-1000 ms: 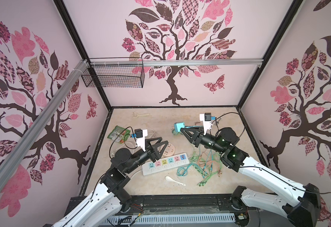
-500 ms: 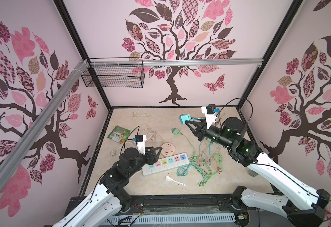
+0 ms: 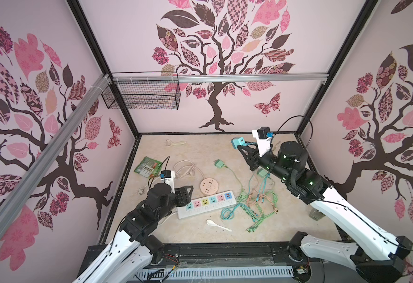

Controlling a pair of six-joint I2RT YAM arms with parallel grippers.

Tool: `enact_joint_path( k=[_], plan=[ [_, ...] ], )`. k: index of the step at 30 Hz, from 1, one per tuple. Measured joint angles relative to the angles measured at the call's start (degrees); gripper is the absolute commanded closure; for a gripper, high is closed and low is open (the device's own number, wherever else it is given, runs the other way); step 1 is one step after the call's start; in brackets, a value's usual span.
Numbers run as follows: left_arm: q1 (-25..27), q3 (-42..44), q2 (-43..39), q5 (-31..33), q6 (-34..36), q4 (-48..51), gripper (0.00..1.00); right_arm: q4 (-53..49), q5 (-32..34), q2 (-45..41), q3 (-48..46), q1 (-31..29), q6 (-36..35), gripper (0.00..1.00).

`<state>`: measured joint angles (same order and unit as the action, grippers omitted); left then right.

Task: Insert the plug
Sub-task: 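Open the left gripper and draw it back while the right gripper keeps the plug, then carry the teal plug with the right gripper over the round pink socket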

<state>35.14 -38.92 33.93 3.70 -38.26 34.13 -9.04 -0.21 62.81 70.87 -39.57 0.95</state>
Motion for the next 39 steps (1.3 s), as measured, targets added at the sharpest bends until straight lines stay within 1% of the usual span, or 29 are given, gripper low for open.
enact_joint_path(
  k=[6,15,20,23,26,33,36,39],
  plan=[
    [-0.72,0.46,-2.64,-2.29,-1.33,1.09,0.37,-1.16,1.09,1.42,4.63,1.88,-1.68,0.91],
    [-0.76,0.46,-1.49,-4.04,-2.47,4.31,0.37,-1.9,5.95,1.7,11.56,3.28,-6.86,0.91],
    [-1.03,0.37,-1.31,-3.85,-2.69,6.47,0.37,-3.85,6.34,3.96,14.75,3.34,-8.61,0.91],
    [-1.49,0.13,-1.05,-2.84,-2.69,8.31,0.37,-6.01,5.18,6.36,17.25,3.34,-9.42,0.91],
    [-2.14,-0.83,-0.04,-1.07,-2.73,10.58,0.37,-7.48,3.28,7.69,17.51,3.34,-9.99,0.9],
    [-2.43,-1.49,1.99,2.67,-3.43,14.64,0.37,-9.05,-4.22,7.89,12.55,3.34,-9.92,0.9],
    [-2.47,-1.46,2.54,2.99,-3.65,14.43,0.38,-9.84,-7.1,8.74,11.23,3.34,-10.25,0.9],
    [-2.47,-1.14,2.99,2.03,-3.82,11.65,0.38,-9.92,-9.03,10.05,10.8,3.34,-11.34,0.89]
  ],
)
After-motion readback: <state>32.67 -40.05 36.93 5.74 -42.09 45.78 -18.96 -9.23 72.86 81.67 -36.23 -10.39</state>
